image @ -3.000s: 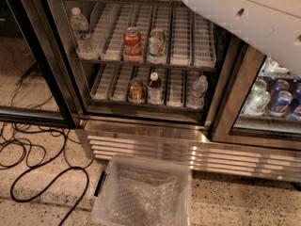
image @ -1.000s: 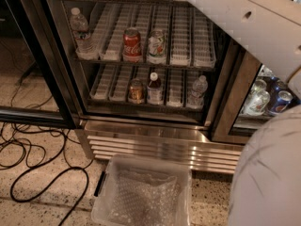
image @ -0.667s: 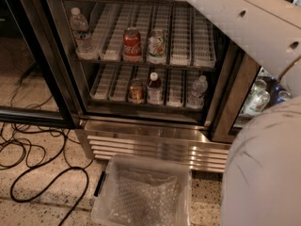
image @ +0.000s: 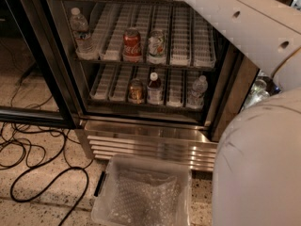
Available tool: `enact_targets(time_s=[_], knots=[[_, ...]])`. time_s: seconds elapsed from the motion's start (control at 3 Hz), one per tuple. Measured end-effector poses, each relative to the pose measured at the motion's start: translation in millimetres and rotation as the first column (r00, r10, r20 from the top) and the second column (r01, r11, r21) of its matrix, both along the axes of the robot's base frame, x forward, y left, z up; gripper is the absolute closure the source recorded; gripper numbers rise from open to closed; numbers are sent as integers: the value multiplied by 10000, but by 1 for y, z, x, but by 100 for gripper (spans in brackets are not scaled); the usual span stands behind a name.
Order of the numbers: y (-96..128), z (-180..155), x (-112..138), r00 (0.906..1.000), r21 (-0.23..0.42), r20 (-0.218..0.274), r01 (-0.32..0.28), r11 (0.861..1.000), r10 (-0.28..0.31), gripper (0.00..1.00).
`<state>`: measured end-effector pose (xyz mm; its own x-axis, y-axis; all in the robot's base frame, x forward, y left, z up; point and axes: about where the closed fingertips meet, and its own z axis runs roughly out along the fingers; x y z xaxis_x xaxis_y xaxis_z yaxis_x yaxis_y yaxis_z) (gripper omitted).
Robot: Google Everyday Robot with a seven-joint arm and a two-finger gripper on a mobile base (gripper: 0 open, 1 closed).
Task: Pick orange can from top shelf of fridge
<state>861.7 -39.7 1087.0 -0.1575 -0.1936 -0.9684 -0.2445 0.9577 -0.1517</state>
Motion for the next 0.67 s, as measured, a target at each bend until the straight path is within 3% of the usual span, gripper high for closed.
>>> enact_targets(time_s=[0.67], knots=[[0,0,0,10000,0,-1,0,10000,0,66]])
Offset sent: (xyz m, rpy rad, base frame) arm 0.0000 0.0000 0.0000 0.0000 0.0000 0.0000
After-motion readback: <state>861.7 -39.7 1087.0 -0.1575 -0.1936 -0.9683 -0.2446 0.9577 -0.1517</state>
